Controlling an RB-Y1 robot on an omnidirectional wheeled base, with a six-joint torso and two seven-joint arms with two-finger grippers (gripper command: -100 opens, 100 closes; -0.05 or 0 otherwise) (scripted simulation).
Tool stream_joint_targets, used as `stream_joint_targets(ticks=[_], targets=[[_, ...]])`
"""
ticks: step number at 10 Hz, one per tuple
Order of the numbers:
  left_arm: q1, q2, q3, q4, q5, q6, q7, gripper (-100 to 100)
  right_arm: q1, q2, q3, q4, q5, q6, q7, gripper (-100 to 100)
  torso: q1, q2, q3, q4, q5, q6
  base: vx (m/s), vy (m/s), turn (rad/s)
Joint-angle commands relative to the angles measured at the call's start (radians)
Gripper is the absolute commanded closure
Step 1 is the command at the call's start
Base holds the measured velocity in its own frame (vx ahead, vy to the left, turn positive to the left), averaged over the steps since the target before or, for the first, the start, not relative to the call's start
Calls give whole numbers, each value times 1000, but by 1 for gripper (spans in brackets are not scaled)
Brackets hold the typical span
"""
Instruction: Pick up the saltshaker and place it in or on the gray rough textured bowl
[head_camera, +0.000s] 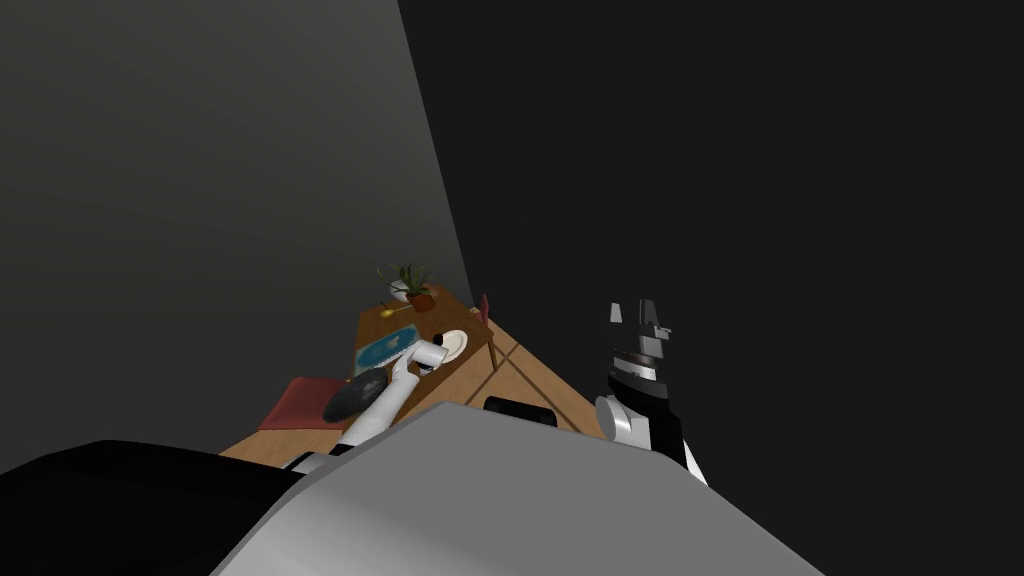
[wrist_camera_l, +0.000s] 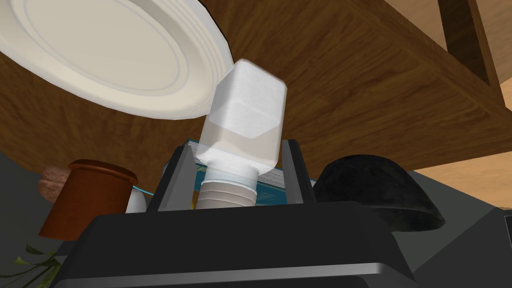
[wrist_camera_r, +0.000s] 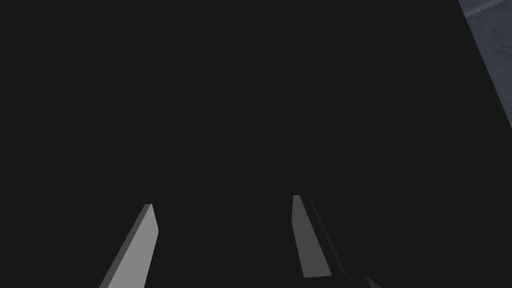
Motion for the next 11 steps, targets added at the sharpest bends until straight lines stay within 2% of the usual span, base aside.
stream_joint_targets(ticks=[1,5,6,8,9,11], targets=[[-12,7,-16,-26,-8,44,11,100,0,0,0,0,0,0,0,0,0,0,0,0,0,0,-68,-57,-20],[-20,27,-29,-86,-8,121,20,100,0,0,0,0,0,0,0,0,4,1,1,0,1,-2,-60,-15,-12],[-13,36,-21,-118,2,150,19,100,0,0,0,0,0,0,0,0,5,1,0,0,1,-2,-67,33,2],[0,44,-4,-151,18,171,14,100,0,0,0,0,0,0,0,0,10,2,1,0,2,-4,-61,68,11],[21,52,22,-184,41,186,4,100,0,0,0,0,0,0,0,0,11,1,1,1,2,-4,-54,112,31],[47,59,55,-217,69,195,-8,100,0,0,0,0,0,0,0,0,17,1,1,1,3,-5,-40,152,28]])
